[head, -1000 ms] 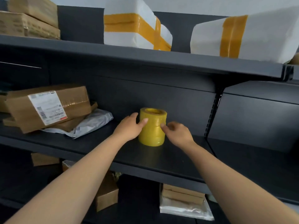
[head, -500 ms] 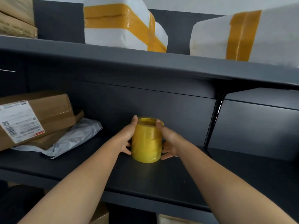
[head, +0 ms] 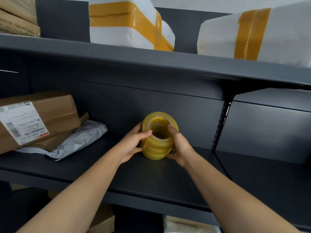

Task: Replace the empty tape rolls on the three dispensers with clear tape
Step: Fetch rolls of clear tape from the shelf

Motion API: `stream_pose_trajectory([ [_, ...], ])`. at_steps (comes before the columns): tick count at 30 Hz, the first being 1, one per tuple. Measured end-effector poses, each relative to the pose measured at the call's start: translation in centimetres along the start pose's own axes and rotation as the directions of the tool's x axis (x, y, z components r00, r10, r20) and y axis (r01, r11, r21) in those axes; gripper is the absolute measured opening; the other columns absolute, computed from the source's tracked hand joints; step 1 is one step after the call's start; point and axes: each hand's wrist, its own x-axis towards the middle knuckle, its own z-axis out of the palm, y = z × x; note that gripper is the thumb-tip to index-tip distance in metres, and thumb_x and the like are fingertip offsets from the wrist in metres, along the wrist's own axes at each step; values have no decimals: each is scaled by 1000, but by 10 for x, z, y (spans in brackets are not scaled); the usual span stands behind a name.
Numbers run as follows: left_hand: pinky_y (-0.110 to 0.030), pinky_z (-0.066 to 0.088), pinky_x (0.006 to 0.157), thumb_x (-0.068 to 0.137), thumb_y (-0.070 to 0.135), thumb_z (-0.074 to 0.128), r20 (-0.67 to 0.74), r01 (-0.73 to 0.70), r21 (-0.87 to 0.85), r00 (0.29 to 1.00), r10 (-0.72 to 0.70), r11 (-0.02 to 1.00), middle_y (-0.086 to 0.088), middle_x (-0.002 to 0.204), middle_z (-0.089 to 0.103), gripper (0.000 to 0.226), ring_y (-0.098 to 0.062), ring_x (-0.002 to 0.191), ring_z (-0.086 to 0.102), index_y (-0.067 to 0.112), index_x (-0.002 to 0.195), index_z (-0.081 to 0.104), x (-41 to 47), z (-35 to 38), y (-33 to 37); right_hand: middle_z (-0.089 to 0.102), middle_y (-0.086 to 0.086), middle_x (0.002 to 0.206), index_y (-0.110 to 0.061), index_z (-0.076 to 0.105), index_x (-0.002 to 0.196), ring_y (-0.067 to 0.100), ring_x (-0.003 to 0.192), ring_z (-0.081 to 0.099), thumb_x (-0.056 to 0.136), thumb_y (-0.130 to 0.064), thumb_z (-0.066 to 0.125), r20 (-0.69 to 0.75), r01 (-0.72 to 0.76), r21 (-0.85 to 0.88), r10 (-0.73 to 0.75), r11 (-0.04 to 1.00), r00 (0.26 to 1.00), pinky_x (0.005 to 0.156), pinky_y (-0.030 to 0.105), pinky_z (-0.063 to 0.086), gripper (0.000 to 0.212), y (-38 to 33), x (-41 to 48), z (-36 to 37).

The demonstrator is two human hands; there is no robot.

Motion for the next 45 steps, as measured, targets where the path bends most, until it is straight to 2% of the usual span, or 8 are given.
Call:
stream_pose_trajectory([
  [3, -44, 23, 118, 80, 10, 73, 150, -21, 25, 989, 17, 999, 6, 146, 43, 92, -15, 136, 36, 37, 151, 19, -9, -6, -11, 53, -3, 140, -33, 44, 139, 20, 130, 47, 83, -65, 54, 22, 169, -43, -168, 985, 986, 113, 48, 35, 65, 13, -9, -5],
  [7, -45, 23, 118, 54, 7, 84, 196, 16, 140, 980, -44, 990, -1, 147, 42, 125, -20, 137, 37, 34, 152, 12, -21, -8, -22, 37, -6, 153, -30, 30, 150, 16, 141, 33, 81, -70, 50, 57, 275, -122, -270, 954, 961, 117, 38, 25, 82, 17, -30, -6],
  [10, -44, 23, 118, 64, -1, 80, 192, 0, 156, 981, -30, 988, -1, 144, 44, 119, -19, 135, 40, 35, 152, 8, -31, -2, -29, 35, -7, 152, -30, 26, 152, 11, 135, 34, 86, -59, 50, 91, 314, -140, -303, 939, 949, 107, 29, 29, 76, 23, -43, -9],
  [15, -42, 22, 119, 85, 0, 65, 186, -18, 141, 982, -9, 990, 0, 152, 33, 100, -18, 139, 32, 33, 152, 0, -43, 10, -31, 35, -4, 154, -34, 30, 150, 13, 138, 36, 76, -71, 54, 67, 369, -166, -363, 915, 930, 113, 33, 31, 86, 42, -58, -9],
  [25, -45, 25, 118, 60, 41, 78, 246, -165, 216, 963, 110, 962, 7, 160, 11, 121, -15, 145, 22, 43, 150, -4, -78, 35, -26, 35, -6, 153, -27, 30, 151, 10, 139, 36, 66, -86, 50, -12, 502, -245, -520, 830, 854, 117, 42, 32, 106, 48, -107, -28],
  [34, -44, 31, 115, 62, 38, 78, 237, -247, 89, 946, 220, 965, 9, 160, 11, 115, -16, 143, 27, 47, 148, 2, -155, 110, -31, 35, -13, 153, -34, 33, 148, 2, 138, 35, 64, -90, 46, -64, 570, -282, -608, 772, 792, 116, 42, 33, 101, 60, -194, -77],
  [42, -45, 33, 114, 60, 45, 80, 253, -214, 37, 947, 198, 976, 16, 158, 14, 110, -13, 141, 30, 60, 142, 7, -242, 200, -59, 33, -16, 154, -41, 34, 144, 0, 138, 35, 63, -90, 48, -94, 539, -287, -584, 792, 806, 113, 29, 35, 96, 90, -305, -146],
  [45, -45, 33, 114, 61, 47, 80, 267, -180, 44, 950, 162, 983, 17, 157, 15, 108, -12, 141, 30, 63, 140, 9, -273, 232, -69, 35, -14, 154, -37, 35, 146, 2, 139, 35, 63, -90, 48, -125, 505, -310, -561, 806, 818, 115, 34, 34, 99, 102, -343, -171],
])
